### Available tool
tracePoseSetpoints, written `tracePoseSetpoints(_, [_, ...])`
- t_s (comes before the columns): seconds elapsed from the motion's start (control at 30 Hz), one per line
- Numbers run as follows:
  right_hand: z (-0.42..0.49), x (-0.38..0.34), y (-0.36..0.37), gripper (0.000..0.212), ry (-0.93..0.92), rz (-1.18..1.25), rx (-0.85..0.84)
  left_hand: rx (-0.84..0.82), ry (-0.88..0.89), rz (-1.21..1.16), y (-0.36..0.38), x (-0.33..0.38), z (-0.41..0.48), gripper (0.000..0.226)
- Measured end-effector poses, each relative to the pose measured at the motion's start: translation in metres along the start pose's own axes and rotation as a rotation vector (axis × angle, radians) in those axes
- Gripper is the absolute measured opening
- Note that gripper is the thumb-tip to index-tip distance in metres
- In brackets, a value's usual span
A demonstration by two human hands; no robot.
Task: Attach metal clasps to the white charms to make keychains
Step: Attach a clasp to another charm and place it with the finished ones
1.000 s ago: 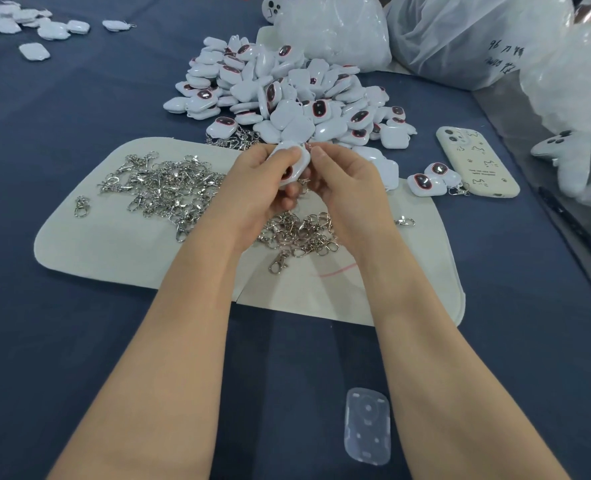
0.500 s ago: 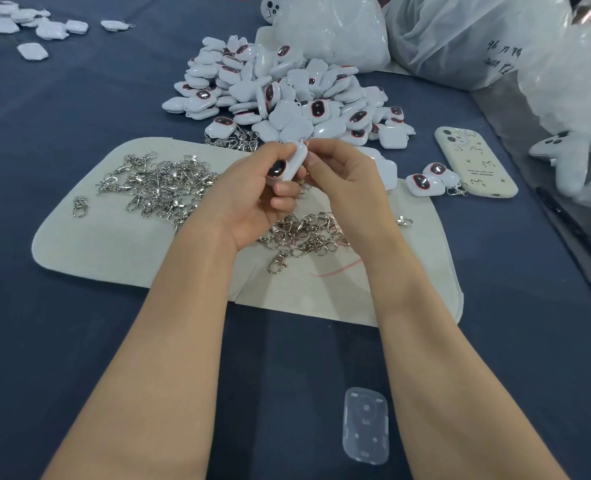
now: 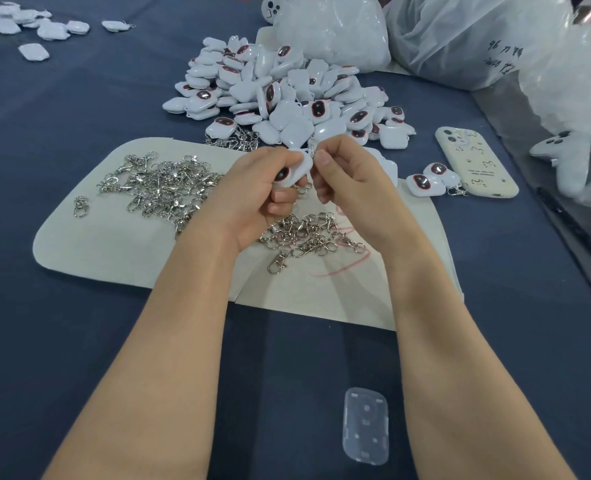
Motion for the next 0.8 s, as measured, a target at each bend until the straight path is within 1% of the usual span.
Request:
tracePoseSetpoints(0.17, [0.001, 0.005, 0.001, 0.020, 0.018, 0.026, -0.063, -0.038, 0.009, 0.001, 0.002, 0.000, 0.001, 0.016])
tracePoseSetpoints(0.23, [0.002, 0.009, 0.001, 0.021, 0.054, 0.015, -0.086, -0.022, 0.051, 0.073, 0.001, 0.005, -0.001, 0.015])
tracePoseSetpoints(0.27, [0.003, 0.013, 0.000, 0.022, 0.090, 0.004, -0.095, 0.011, 0.094, 0.208, -0.001, 0.011, -0.002, 0.012])
tracePoseSetpoints(0.33, [0.002, 0.024, -0.002, 0.027, 0.205, 0.026, -0.087, 0.083, 0.198, 0.683, 0.000, 0.026, -0.007, 0.008])
tracePoseSetpoints(0.37, [0.001, 0.030, -0.003, 0.029, 0.265, 0.076, -0.069, 0.093, 0.251, 0.897, 0.005, 0.032, -0.009, 0.011])
tracePoseSetpoints(0.4, [0.000, 0.034, -0.004, 0.030, 0.310, 0.139, -0.047, 0.083, 0.292, 1.025, 0.011, 0.034, -0.009, 0.014])
tracePoseSetpoints(0.43, [-0.001, 0.037, -0.005, 0.030, 0.333, 0.195, -0.023, 0.071, 0.313, 1.069, 0.015, 0.034, -0.010, 0.017])
tracePoseSetpoints(0.5, [-0.002, 0.038, -0.009, 0.028, 0.348, 0.233, 0.026, 0.061, 0.316, 1.028, 0.015, 0.031, -0.009, 0.018])
tracePoseSetpoints(0.57, [-0.003, 0.038, -0.011, 0.025, 0.351, 0.209, 0.063, 0.063, 0.281, 0.961, 0.012, 0.027, -0.006, 0.017])
tracePoseSetpoints(0.7, [-0.001, 0.033, -0.013, 0.014, 0.280, 0.243, 0.079, 0.124, 0.227, 0.763, 0.000, 0.022, -0.003, 0.016])
tracePoseSetpoints(0.8, [0.001, 0.026, -0.014, 0.005, 0.211, 0.112, 0.063, 0.160, 0.210, 0.682, -0.004, 0.020, -0.003, 0.015])
Point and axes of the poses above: each hand's wrist, its own z-axis towards the middle knuckle, its own y-axis out of the palm, x = y × z, the point moved 9 cm from there along z, towards the middle knuckle, and after that the axes turned 8 degrees about -x, right-handed, at the moved point
